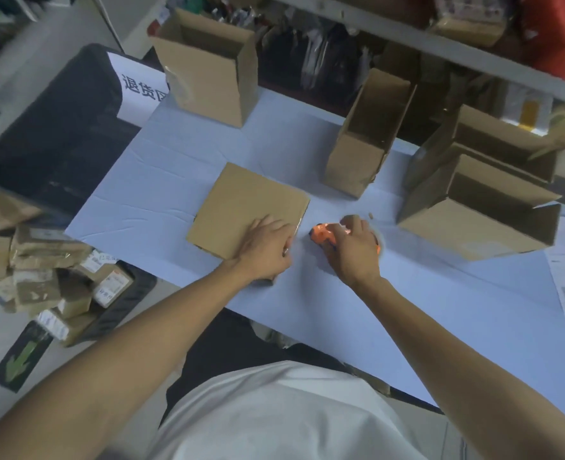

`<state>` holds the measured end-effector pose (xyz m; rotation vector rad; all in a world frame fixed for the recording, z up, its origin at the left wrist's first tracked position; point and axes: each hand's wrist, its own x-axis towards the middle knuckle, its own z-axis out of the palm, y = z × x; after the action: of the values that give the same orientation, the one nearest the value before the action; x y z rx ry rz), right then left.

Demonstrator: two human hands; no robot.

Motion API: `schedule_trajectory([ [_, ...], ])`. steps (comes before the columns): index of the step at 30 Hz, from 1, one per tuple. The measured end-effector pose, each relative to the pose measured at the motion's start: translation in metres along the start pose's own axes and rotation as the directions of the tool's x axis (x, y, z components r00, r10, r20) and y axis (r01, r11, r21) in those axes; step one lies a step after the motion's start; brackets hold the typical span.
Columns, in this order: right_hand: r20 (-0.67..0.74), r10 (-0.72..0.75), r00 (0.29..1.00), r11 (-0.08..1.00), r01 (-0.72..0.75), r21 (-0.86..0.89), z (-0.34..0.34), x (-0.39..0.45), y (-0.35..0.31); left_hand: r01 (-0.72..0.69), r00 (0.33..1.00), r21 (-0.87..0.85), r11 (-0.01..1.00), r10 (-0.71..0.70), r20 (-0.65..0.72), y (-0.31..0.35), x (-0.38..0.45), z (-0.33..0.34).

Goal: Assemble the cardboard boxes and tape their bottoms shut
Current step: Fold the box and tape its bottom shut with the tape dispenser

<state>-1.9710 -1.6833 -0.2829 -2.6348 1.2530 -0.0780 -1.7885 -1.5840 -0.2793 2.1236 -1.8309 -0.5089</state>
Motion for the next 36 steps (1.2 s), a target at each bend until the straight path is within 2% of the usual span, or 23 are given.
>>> schedule_trajectory([
  [2, -0.036, -0.227, 0.973, 0.973, 0.229, 0.034, -0.007, 0.02, -0.016, -0.064, 0.998, 0.01, 0.998, 0.064, 0.006, -0.011, -0.007, -0.008],
  [4, 0.05, -0.434, 0.899, 0.9, 0.431, 0.066, -0.008, 0.04, -0.036, -0.09, 0.996, -0.013, 0.996, 0.089, -0.03, -0.025, -0.016, -0.018],
  [6, 0.131, -0.509, 0.851, 0.859, 0.495, 0.129, -0.001, 0.052, -0.057, -0.058, 0.995, -0.028, 0.998, 0.056, -0.083, -0.037, -0.026, -0.026],
  [9, 0.103, -0.43, 0.897, 0.894, 0.408, 0.183, 0.014, 0.056, -0.08, 0.055, 0.983, -0.03, 0.998, -0.06, -0.175, -0.053, -0.038, -0.029],
  [12, 0.028, -0.387, 0.922, 0.913, 0.379, 0.151, 0.022, 0.055, -0.092, 0.186, 0.962, 0.024, 0.982, -0.177, -0.206, -0.066, -0.046, -0.024],
  [14, 0.018, -0.382, 0.924, 0.919, 0.378, 0.114, 0.028, 0.054, -0.093, 0.224, 0.949, 0.023, 0.974, -0.213, -0.232, -0.07, -0.049, -0.02],
  [17, 0.016, -0.369, 0.929, 0.929, 0.367, 0.054, 0.033, 0.052, -0.095, 0.224, 0.933, -0.027, 0.974, -0.222, -0.285, -0.067, -0.049, -0.016],
  [21, 0.027, -0.344, 0.939, 0.938, 0.345, -0.021, 0.036, 0.051, -0.099, 0.218, 0.943, 0.029, 0.975, -0.203, -0.263, -0.069, -0.042, -0.015],
  [23, 0.035, -0.343, 0.939, 0.939, 0.344, -0.006, 0.034, 0.053, -0.099, 0.217, 0.944, 0.046, 0.975, -0.198, -0.265, -0.067, -0.04, -0.02],
  [27, 0.061, -0.368, 0.928, 0.93, 0.367, 0.019, 0.033, 0.054, -0.094, 0.077, 0.955, 0.011, 0.997, -0.071, -0.289, -0.063, -0.044, -0.021],
  [31, 0.035, -0.351, 0.936, 0.935, 0.348, 0.062, 0.039, 0.052, -0.091, 0.088, 0.919, -0.086, 0.992, -0.114, -0.377, -0.06, -0.05, -0.013],
  [36, 0.045, -0.359, 0.932, 0.933, 0.356, 0.055, 0.043, 0.053, -0.085, 0.143, 0.866, -0.063, 0.988, -0.155, -0.475, -0.058, -0.058, 0.003],
])
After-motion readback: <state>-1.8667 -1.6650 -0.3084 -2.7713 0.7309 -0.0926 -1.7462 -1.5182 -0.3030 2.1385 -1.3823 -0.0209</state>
